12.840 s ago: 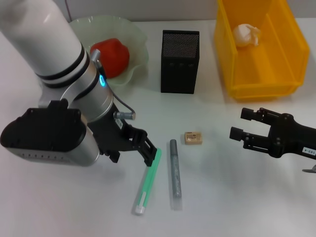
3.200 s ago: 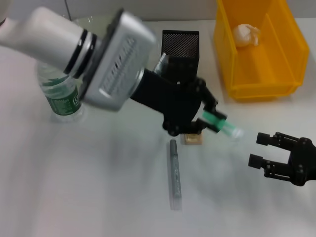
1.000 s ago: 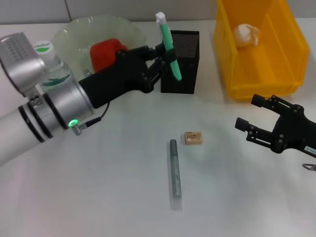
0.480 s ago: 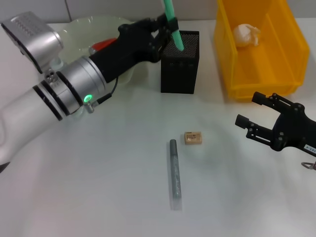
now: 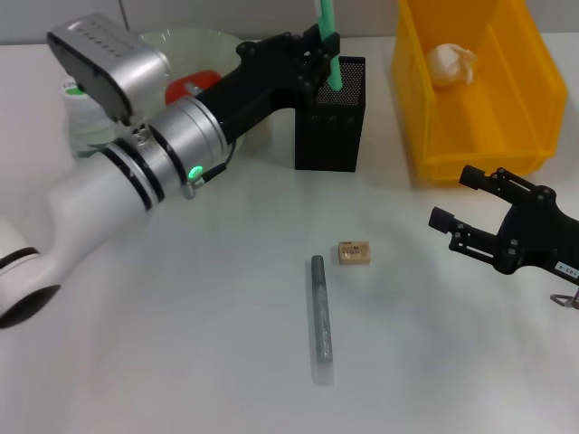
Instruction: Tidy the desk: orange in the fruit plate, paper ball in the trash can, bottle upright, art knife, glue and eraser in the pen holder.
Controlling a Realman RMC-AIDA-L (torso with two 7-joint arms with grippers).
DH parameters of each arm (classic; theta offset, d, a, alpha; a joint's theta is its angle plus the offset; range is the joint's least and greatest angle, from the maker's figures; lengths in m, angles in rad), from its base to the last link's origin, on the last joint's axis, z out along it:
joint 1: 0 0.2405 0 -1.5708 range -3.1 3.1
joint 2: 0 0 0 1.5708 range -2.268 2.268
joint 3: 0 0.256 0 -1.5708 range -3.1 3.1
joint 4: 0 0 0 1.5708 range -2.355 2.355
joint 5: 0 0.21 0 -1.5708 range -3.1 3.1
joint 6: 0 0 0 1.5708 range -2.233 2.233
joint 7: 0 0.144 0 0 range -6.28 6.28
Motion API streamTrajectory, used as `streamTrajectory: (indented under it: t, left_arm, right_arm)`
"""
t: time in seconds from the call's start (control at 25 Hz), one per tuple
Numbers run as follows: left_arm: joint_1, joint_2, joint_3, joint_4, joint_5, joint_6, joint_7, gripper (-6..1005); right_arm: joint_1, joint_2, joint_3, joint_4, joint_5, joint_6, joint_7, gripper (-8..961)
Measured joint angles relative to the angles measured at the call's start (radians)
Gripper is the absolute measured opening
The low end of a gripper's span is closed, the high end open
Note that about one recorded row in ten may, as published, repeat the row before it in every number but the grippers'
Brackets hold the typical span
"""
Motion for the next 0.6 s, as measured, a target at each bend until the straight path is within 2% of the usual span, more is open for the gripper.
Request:
streamTrajectory:
  t: [0.12, 0.2, 0.24, 0.28, 0.32, 0.4, 0.6]
  left_arm:
    - [0.004, 0.0, -0.15, -0.021, 0.123, -0.052, 0.048, 197]
    - [0.004, 0.0, -0.15, -0.021, 0.123, -0.052, 0.048, 197]
    - [0.007, 0.0, -0.208, -0.027, 0.171, -0.075, 0.062, 198]
    - [0.007, 0.0, -0.208, -0.027, 0.171, -0.075, 0.062, 198]
    - [0.01, 0.0, -0.307, -0.032, 0.264, -0.123, 0.074, 198]
    - [0.014, 0.0, -0.367, -0.034, 0.32, -0.147, 0.075, 198]
    - [0.018, 0.0, -0.396, -0.035, 0.359, -0.159, 0.077, 199]
  right_arm:
    - [0.0, 0.0, 0.0, 0.0, 0.0, -0.002, 0.0, 775]
    - [0.0, 0.0, 0.0, 0.0, 0.0, -0.003, 0.0, 775]
    - [0.0, 0.0, 0.0, 0.0, 0.0, -0.003, 0.0, 775]
    - [0.0, 0.0, 0.0, 0.0, 0.0, -0.003, 0.0, 775]
    - [0.0, 0.0, 0.0, 0.0, 0.0, -0.004, 0.001, 775]
    - [-0.001, 0.0, -0.001, 0.0, 0.0, -0.003, 0.001, 774]
    - [-0.001, 0.0, -0.005, 0.0, 0.0, -0.002, 0.001, 774]
